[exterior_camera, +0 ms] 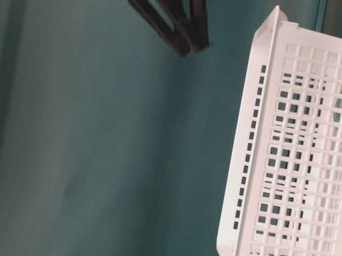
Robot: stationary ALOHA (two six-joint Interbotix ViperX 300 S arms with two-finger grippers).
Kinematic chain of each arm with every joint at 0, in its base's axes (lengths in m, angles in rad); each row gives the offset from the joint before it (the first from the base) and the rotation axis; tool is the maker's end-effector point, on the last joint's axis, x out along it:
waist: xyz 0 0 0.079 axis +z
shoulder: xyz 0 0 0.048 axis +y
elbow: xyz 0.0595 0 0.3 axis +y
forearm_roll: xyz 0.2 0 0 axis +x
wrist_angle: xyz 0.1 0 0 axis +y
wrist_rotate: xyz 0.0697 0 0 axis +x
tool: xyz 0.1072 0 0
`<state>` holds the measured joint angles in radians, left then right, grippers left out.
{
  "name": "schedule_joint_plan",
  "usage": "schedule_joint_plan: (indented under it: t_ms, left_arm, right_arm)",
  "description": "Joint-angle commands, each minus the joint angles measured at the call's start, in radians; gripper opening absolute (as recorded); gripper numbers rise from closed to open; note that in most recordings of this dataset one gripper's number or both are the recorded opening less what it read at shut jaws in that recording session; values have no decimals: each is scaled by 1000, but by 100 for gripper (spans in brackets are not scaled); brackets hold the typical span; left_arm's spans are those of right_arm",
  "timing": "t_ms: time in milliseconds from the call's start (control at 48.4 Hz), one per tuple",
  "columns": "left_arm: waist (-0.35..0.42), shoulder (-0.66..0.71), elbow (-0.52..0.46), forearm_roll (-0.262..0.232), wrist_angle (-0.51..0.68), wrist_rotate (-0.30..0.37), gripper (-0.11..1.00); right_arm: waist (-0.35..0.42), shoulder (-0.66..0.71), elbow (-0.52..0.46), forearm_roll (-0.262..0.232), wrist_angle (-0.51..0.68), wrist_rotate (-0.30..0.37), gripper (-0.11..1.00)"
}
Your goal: Put the tape into the white basket.
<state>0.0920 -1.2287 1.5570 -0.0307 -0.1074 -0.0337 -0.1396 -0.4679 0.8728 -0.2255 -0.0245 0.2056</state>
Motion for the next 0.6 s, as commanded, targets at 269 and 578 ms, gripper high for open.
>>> schedule_joint_plan:
  t_ms: [269,578]
  left_arm:
    - [6,5,-12,0,-8,0,35]
    - [5,5,-11,0,-8,-2,35]
  right_arm:
    - [91,-54,97,12,-58,103,93]
    - [115,-209,143,12,-84,104,93]
